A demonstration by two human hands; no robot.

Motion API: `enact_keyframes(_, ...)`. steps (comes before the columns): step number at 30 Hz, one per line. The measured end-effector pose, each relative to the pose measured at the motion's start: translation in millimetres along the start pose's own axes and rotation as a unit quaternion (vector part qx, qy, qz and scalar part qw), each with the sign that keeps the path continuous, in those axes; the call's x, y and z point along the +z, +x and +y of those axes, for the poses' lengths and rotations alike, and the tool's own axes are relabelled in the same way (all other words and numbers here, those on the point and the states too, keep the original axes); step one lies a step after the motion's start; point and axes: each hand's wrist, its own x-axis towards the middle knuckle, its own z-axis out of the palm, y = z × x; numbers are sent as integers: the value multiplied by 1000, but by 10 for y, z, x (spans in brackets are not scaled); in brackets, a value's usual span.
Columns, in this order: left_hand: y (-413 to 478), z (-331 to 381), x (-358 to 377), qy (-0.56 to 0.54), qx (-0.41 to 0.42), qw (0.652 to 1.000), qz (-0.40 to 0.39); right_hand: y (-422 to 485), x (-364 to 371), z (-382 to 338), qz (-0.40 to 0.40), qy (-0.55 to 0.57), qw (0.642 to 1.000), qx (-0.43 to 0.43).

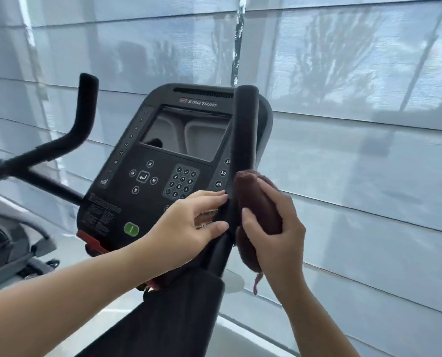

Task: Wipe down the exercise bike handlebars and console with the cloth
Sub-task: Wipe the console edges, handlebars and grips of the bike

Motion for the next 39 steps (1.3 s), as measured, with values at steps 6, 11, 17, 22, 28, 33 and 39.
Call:
enact_keyframes(6, -72, 131, 44, -53, -61, 996, 39, 286, -107, -30, 36, 49, 998, 7)
enact_keyframes(11, -93, 221, 87, -13, -93, 994, 51, 440, 143, 4, 57, 70, 994, 55)
enact_keyframes(17, -107, 315, 116, 44, -114, 991, 61, 77, 152, 41, 65, 69, 995, 40)
enact_keyframes(22, -29, 499, 119, 116, -164, 978, 47, 39, 110, 4, 33, 44, 998, 37)
enact_keyframes(28, -60, 535, 277, 134, -196, 966, 100, -34, 53, 10, -12, 53, 998, 31)
enact_keyframes(33, -104, 569, 297, 75, -220, 965, 120, -44, 90, 9, -4, 93, 995, 32)
enact_keyframes(39, -100, 646, 344, 56, -253, 956, 138, -59, 89, 19, -14, 120, 992, 39)
